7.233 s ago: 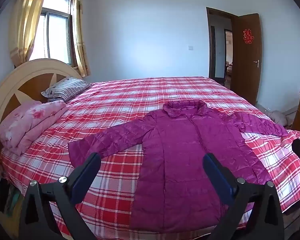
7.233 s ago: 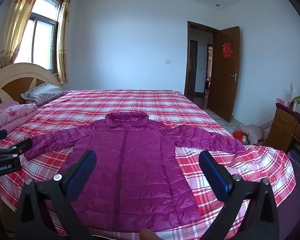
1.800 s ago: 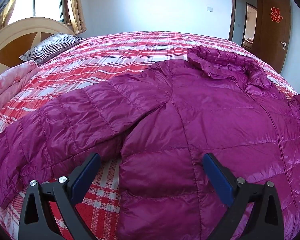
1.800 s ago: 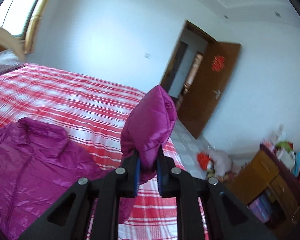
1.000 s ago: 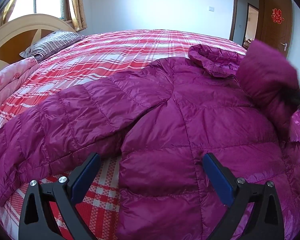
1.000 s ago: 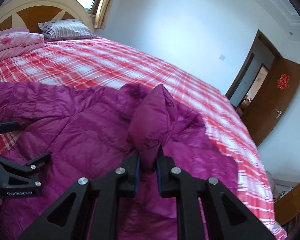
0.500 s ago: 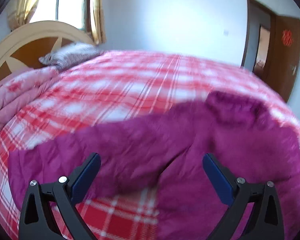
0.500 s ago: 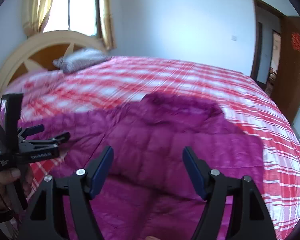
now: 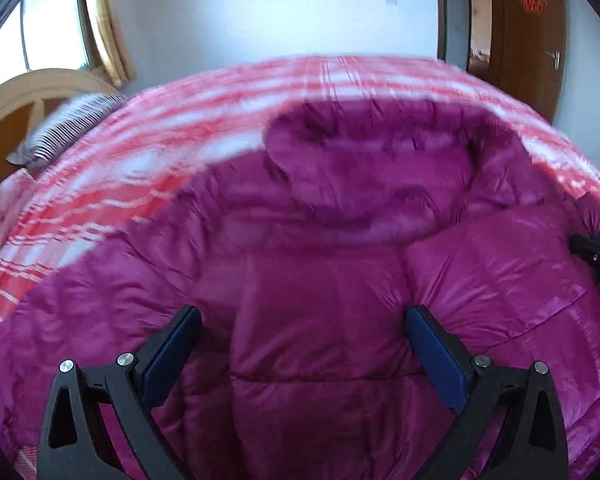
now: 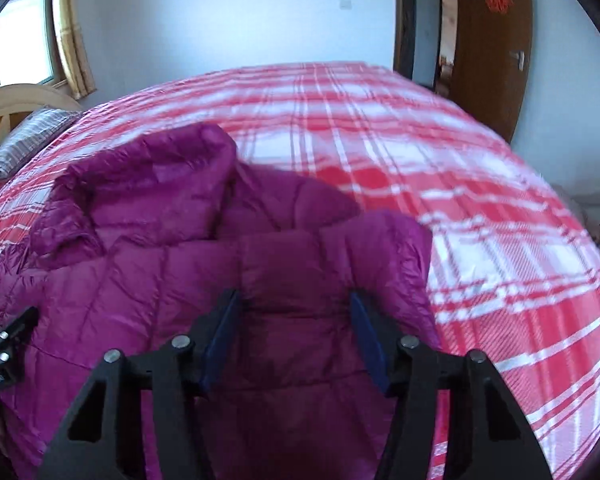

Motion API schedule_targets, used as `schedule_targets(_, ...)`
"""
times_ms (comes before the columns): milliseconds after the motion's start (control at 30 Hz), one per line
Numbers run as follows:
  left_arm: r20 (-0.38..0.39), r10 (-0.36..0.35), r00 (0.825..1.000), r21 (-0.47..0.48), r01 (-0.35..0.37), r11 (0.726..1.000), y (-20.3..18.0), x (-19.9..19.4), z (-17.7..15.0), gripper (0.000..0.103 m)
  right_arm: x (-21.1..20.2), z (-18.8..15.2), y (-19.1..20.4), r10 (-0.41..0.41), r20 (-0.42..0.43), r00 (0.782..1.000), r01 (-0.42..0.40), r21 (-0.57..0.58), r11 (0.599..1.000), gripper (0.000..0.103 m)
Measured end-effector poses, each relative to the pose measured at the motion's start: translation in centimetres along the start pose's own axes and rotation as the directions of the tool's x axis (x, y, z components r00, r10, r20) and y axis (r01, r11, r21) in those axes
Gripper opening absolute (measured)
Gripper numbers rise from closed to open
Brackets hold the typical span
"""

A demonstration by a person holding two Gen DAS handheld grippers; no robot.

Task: Fold large clothes
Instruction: 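Fold the held sleeve across the jacket body and release it, then grasp the other sleeve cuff with the left gripper and lift it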

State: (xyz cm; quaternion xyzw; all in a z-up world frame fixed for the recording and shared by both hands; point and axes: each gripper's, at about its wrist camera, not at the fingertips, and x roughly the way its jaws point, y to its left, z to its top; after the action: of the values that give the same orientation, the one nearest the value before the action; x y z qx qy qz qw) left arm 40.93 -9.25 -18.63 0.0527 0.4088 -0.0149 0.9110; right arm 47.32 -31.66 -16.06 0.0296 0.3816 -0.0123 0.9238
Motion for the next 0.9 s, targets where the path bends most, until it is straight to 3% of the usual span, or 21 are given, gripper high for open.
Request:
schedule_targets(167, -0.024, -0.019, 1.0, -0.007, 0.019, 1.0, 0.2, 0.8, -0.5, 0.102, 1.0, -0.3, -0.5, -0.007, -0.037, 0.999, 0.008, 0.006, 1.0, 0.06)
schedule_targets(433, -0.026, -0.021, 0.999, -0.017, 0.02, 1.0, 0.2, 1.5, -0.7, 0.102, 0.2, -0.2, 0.7, -0.12, -0.07, 0.99, 0.117, -0.051, 0.992, 0.057)
schedule_targets(533, -0.024, -0.027, 0.999, -0.023, 0.026, 0.999, 0.5, 1.7, -0.6, 0.102, -3.5, 0.3, 0.9, -0.041, 0.004, 0.999, 0.041, 0.054, 0.998, 0.059)
schedule_targets(600, -0.025, -0.03, 0.999, -0.025, 0.029, 0.999, 0.6, 1.7, -0.6, 0.102, -4.8, 0.2, 2.2, -0.001, 0.042, 0.999, -0.001, 0.034, 0.999, 0.059)
schedule_targets(733, -0.029, -0.034, 0.999, -0.027, 0.033, 0.999, 0.5, 1.7, -0.7, 0.102, -3.1, -1.4, 4.8, 0.034, -0.008, 0.999, -0.034, -0.032, 0.999, 0.059)
schedule_targets(900, -0.036, -0.035, 0.999, -0.026, 0.034, 0.999, 0.6, 1.9, -0.5, 0.102, -1.0, -2.8, 4.5, 0.017, -0.056, 0.998, -0.019, -0.042, 0.999, 0.06)
